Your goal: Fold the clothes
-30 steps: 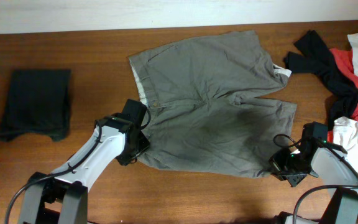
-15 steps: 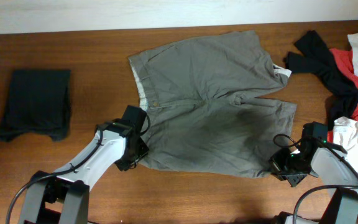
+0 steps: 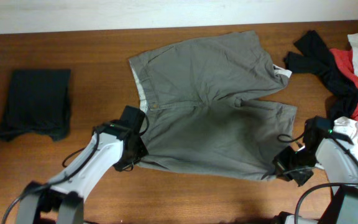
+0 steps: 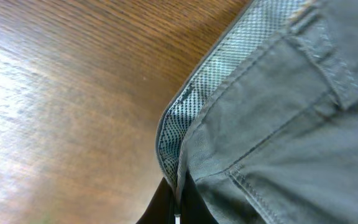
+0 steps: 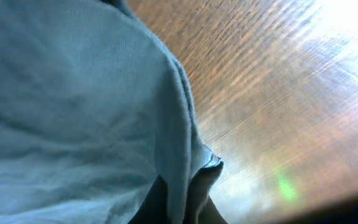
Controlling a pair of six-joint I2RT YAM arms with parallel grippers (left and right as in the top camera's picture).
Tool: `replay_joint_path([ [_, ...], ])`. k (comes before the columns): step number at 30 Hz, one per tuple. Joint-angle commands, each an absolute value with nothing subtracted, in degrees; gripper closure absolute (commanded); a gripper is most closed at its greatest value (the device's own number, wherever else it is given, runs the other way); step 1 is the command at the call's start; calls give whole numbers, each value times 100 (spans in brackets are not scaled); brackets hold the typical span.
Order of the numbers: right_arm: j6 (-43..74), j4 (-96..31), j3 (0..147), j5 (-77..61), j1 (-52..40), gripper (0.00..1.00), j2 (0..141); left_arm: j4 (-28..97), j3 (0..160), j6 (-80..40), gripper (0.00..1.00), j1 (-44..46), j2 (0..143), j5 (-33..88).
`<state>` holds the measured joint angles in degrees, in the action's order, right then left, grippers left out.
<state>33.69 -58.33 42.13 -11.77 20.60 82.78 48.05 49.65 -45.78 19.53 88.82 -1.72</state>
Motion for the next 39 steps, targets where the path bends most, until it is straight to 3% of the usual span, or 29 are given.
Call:
replay_joint_path([
  [1,3323,-6204,4672,-832,2071,96,8291,5039,4967,-4268,99,1933,8372,-287],
  [14,3168,-7070,5019,-631,2071,96,7894,6510,4967,-4254,99,1933,7043,-276],
  [25,2574,-8176,6337,-563,2064,96,7118,7526,5122,-4250,99,1933,5907,-239],
  [34,2265,-8420,7861,-972,2016,96,7363,7550,6305,-3820,100,1931,5824,-287],
  [39,2143,-8383,8770,-1033,1546,96,7920,7411,6921,-3800,99,1931,6128,-554],
])
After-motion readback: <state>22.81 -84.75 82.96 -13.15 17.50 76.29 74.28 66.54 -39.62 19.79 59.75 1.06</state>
